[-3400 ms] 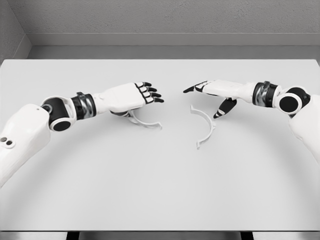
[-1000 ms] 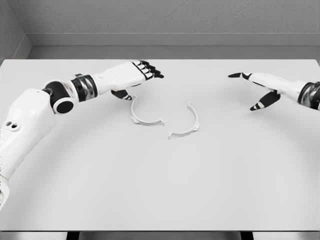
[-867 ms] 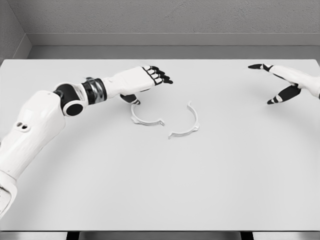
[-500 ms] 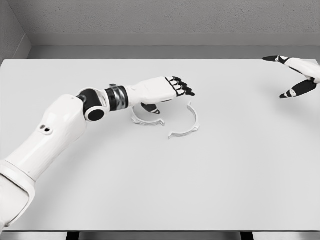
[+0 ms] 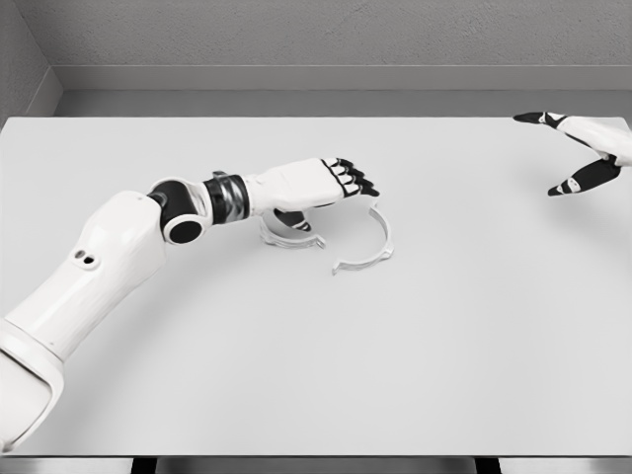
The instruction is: Assemble PVC drainage pipe clamps
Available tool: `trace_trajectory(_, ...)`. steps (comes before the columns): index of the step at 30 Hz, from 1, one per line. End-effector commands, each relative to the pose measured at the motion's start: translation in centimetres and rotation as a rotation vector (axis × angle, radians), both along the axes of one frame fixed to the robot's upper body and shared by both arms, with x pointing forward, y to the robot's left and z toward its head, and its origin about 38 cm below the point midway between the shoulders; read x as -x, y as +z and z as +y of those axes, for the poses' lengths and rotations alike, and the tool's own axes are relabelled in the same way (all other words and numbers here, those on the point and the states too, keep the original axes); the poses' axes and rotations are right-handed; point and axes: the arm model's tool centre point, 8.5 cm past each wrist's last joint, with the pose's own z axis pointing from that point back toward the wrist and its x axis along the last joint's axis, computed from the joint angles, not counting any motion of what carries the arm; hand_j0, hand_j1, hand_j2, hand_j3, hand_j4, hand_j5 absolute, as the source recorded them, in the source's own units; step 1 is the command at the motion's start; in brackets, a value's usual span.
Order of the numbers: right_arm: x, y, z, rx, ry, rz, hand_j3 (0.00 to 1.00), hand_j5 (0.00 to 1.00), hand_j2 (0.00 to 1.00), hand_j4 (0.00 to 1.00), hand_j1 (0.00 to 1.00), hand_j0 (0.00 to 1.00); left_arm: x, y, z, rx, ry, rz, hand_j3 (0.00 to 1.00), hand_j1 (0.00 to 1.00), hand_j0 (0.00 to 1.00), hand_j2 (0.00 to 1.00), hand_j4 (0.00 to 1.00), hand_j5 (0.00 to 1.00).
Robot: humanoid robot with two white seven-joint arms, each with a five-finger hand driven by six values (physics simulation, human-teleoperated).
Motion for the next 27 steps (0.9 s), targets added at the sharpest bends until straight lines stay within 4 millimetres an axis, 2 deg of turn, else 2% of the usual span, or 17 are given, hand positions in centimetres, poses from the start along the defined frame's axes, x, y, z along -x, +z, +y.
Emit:
trace_trajectory(1,0.0,0.3,0.1,-0.005,0.003,-0.007,1.0,1.0,1.0,1.0,1.0,1.0,-0.1,0.0,0.2,0.003,0.005,0.002,1.0,1.0,1.0,1.0,1.0,1.0)
trace_trajectory(10,0.0,0.4,0.3,-0.004,0.009,-0.012,1.0,1.0,1.0,1.0,1.0,1.0,0.4,0.4,-0.2,0.017,-0.014,-0.006,1.0,1.0,1.0,1.0,1.0,1.0)
trace_trajectory(14,0.0,0.3,0.3,-0.004,0.008,-0.011,1.0,1.0,1.0,1.0,1.0,1.0,0.7,-0.1,-0.4,0.011,-0.02,0.002,1.0,1.0,1.0,1.0,1.0,1.0)
trace_trajectory(20,0.0,0.5,0.4,-0.004,0.012,-0.015,1.0,1.0,1.0,1.0,1.0,1.0,0.7,-0.4,0.3,-0.003,-0.014,0.005,1.0,1.0,1.0,1.0,1.0,1.0)
trace_trajectory(27,-0.1,0.5,0.5,-0.006,0.014,-0.017,1.0,1.0,1.0,1.0,1.0,1.0,2.0,0.1,0.6,0.013,-0.045,-0.013,1.0,1.0,1.0,1.0,1.0,1.0)
